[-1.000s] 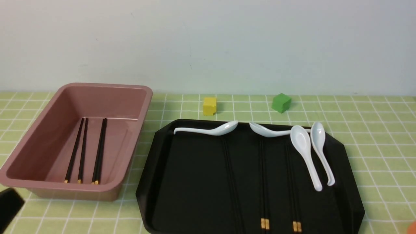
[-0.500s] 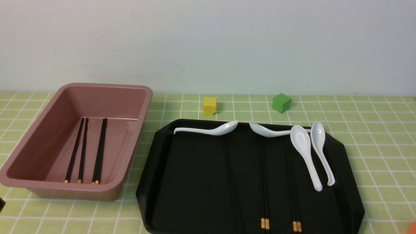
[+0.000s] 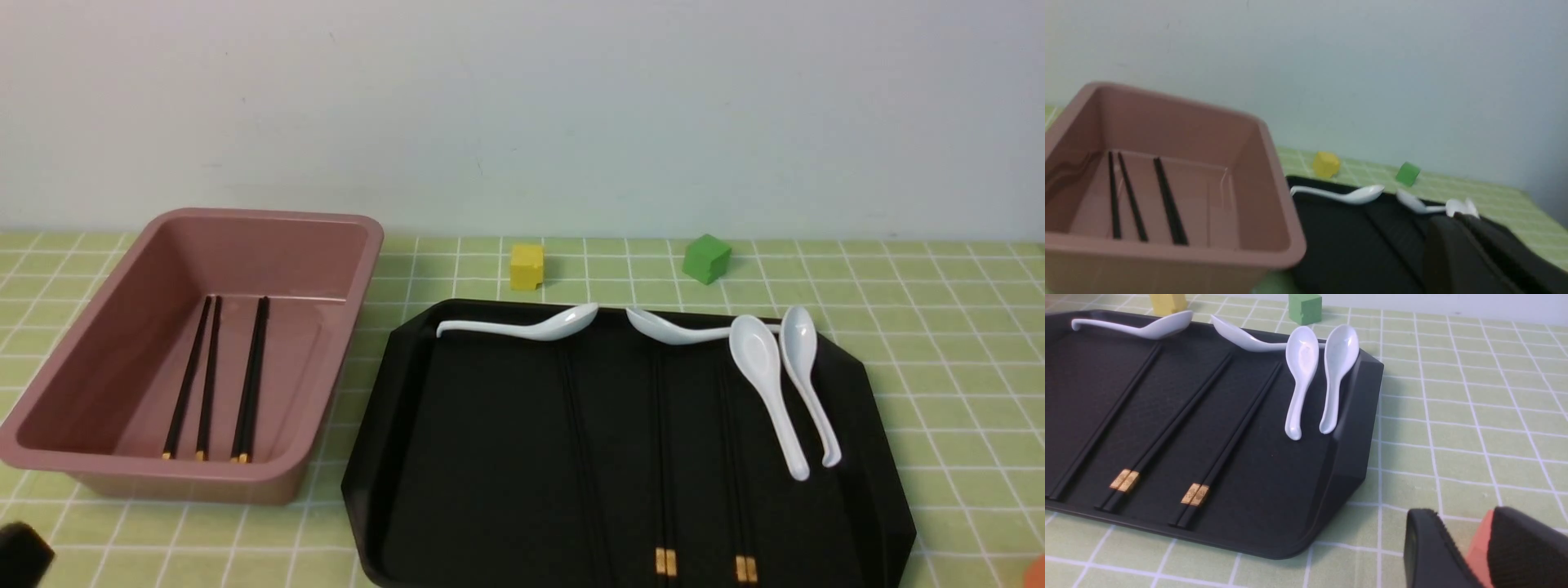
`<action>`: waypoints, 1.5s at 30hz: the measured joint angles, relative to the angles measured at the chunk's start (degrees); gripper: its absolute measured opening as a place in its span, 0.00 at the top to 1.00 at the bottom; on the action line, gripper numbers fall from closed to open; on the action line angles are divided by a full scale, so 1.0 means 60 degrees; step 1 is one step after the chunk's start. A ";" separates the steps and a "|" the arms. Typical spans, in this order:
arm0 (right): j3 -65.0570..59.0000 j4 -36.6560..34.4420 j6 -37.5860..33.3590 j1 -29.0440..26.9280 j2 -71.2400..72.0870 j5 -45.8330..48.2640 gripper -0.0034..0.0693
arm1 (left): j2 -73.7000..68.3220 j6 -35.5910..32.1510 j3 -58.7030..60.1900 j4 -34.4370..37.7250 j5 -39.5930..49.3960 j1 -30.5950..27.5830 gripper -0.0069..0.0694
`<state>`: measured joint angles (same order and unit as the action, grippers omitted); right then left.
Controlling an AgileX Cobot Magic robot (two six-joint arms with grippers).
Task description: On green tablecloth take chopsticks from black tray and put them in box.
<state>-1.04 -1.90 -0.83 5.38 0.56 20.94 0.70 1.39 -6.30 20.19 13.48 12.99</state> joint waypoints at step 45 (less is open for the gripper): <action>0.0000 -0.0011 0.0000 0.0000 0.0000 0.0000 0.62 | 0.0000 0.1105 0.1332 -0.1361 0.1561 -0.1280 0.88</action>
<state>-1.04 -1.96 -0.83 5.38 0.56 20.94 0.70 8.03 1.69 12.02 22.85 5.31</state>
